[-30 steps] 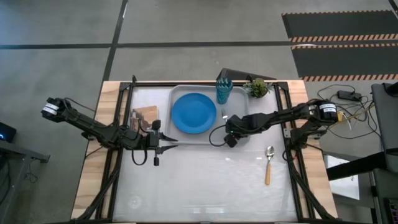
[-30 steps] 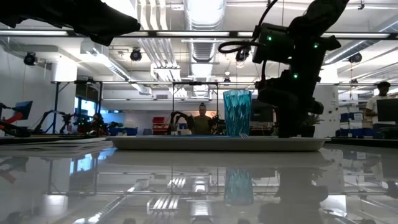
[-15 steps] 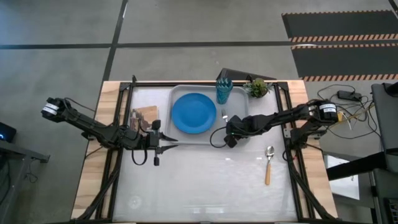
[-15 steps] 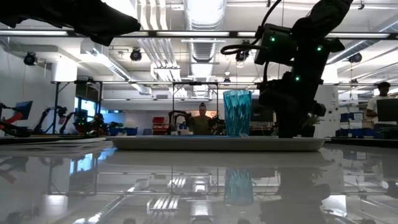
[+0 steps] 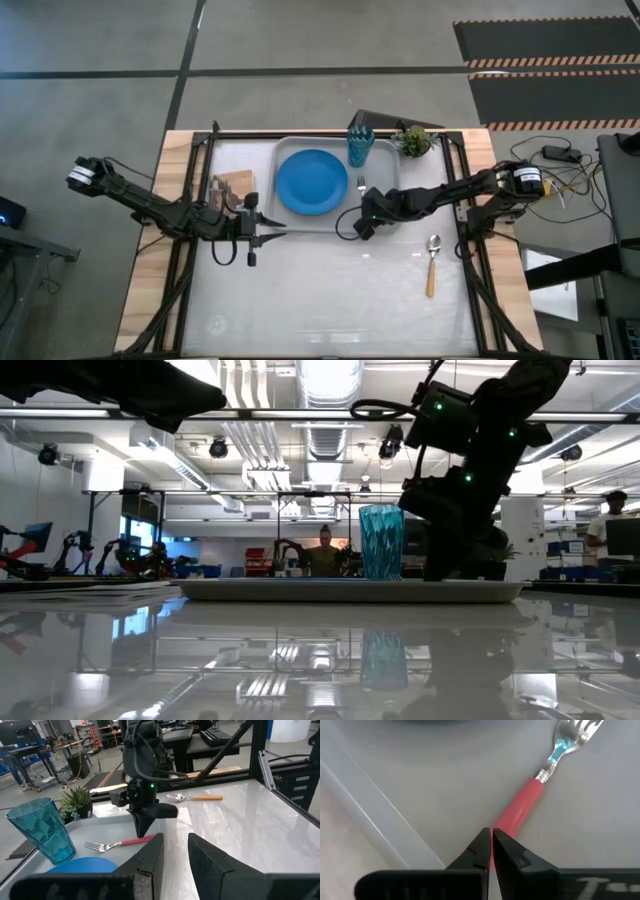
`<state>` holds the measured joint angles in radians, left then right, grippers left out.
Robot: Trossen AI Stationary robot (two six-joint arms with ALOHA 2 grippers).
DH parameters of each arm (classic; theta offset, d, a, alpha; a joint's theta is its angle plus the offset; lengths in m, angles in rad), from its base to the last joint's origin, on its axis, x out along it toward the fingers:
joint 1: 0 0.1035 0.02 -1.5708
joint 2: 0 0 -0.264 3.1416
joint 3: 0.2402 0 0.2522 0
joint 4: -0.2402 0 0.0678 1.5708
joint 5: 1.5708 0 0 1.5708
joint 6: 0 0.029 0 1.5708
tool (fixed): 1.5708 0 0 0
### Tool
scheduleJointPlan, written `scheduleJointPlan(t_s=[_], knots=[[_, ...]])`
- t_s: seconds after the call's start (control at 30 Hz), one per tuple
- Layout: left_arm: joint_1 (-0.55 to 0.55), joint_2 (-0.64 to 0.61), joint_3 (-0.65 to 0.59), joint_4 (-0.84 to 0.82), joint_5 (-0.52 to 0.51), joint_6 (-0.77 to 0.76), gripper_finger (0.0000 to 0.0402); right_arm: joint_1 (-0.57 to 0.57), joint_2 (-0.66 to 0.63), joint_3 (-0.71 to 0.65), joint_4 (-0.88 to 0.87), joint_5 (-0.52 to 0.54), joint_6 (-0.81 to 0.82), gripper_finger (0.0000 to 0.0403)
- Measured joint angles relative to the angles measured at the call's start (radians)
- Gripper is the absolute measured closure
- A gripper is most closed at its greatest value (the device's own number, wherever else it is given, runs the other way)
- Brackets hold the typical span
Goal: Pick and place plate/cup/fork/spoon on tray
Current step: Put the red fork beside the blue plate on the gray tray, then put the yellow spoon beside the red fork on the gray tray
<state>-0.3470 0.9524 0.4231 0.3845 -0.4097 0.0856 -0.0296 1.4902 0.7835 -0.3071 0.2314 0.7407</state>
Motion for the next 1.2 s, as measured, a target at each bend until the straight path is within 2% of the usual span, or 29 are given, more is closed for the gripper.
scheduleJointPlan(t_s=[0.2, 0.33, 0.5, 0.77, 0.93, 1.1, 1.2], knots=[[0.0, 0.0, -0.001, -0.001, 0.0, 0.0, 0.0332, -0.001, -0.016, 0.031, -0.014, 0.0, -0.027, 0.0394], [0.0, 0.0, -0.003, 0.0, 0.0, 0.0, 0.0332, 0.002, -0.049, 0.091, -0.108, -0.007, -0.03, 0.0394], [0.0, 0.0, -0.003, 0.0, 0.0, 0.0, 0.0332, 0.033, -0.086, 0.152, -0.18, -0.125, 0.033, 0.0394], [-0.001, 0.003, -0.008, -0.003, 0.0, -0.072, 0.0332, 0.229, -0.081, 0.144, -0.202, -0.354, 0.262, 0.0394], [-0.001, 0.003, -0.011, -0.002, 0.0, -0.081, 0.0332, 0.355, -0.077, 0.141, -0.38, -0.433, 0.465, 0.0394], [-0.001, 0.003, -0.017, -0.006, 0.0, -0.08, 0.0332, 0.433, -0.077, 0.125, -0.62, -0.444, 0.6, 0.0394], [-0.001, 0.003, -0.017, -0.002, 0.0, -0.08, 0.0332, 0.455, -0.081, 0.104, -0.695, -0.414, 0.659, 0.0394]])
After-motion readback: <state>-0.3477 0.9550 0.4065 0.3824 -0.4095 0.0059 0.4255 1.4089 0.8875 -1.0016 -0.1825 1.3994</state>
